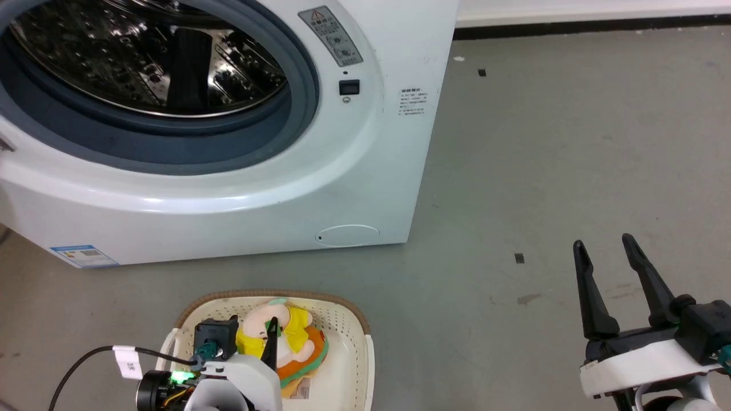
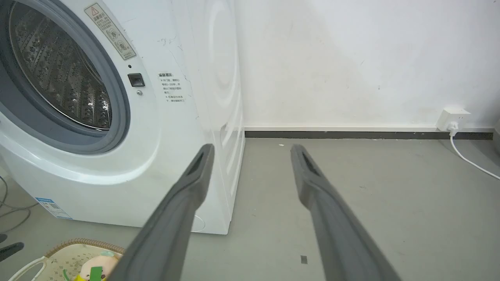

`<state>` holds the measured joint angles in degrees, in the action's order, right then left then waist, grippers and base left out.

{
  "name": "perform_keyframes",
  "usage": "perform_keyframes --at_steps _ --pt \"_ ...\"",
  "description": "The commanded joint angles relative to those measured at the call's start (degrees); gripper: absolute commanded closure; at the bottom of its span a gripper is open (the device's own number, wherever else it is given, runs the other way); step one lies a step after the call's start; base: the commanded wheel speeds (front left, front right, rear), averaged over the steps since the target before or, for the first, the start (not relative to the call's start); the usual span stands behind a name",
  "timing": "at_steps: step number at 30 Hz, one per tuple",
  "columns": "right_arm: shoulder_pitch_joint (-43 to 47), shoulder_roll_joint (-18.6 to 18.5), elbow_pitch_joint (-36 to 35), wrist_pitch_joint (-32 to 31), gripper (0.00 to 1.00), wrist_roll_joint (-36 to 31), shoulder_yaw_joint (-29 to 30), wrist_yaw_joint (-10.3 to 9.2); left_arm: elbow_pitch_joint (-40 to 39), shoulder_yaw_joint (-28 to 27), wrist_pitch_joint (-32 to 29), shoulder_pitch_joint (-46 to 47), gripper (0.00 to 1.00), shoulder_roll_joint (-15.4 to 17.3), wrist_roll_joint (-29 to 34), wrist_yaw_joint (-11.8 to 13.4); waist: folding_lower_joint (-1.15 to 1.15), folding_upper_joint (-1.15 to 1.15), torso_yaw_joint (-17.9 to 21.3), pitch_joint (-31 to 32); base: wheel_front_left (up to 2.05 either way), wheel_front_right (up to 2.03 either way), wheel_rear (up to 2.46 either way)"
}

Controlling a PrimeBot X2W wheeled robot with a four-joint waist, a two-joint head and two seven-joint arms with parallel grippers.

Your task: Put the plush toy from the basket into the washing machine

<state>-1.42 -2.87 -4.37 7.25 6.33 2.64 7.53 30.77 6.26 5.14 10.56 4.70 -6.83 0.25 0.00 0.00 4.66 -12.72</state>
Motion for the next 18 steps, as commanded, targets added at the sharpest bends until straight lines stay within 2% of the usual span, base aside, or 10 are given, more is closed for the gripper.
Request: perform_keyframes --at_steps 1,18 --pt "-1.3 0.0 -0.6 0.7 0.0 0.9 0.2 -0.02 2.3 0.5 0.1 1.9 0.0 0.7 -0.6 -0.4 0.0 0.0 0.5 -1.3 0.0 0.0 0.0" --pt "-3.6 0.0 -2.6 2.7 0.0 3.4 0.6 -0.03 16.2 3.0 -0.7 10.5 0.0 4.6 -2.5 -0.6 0.0 0.0 3.8 -10.6 0.0 0.0 0.0"
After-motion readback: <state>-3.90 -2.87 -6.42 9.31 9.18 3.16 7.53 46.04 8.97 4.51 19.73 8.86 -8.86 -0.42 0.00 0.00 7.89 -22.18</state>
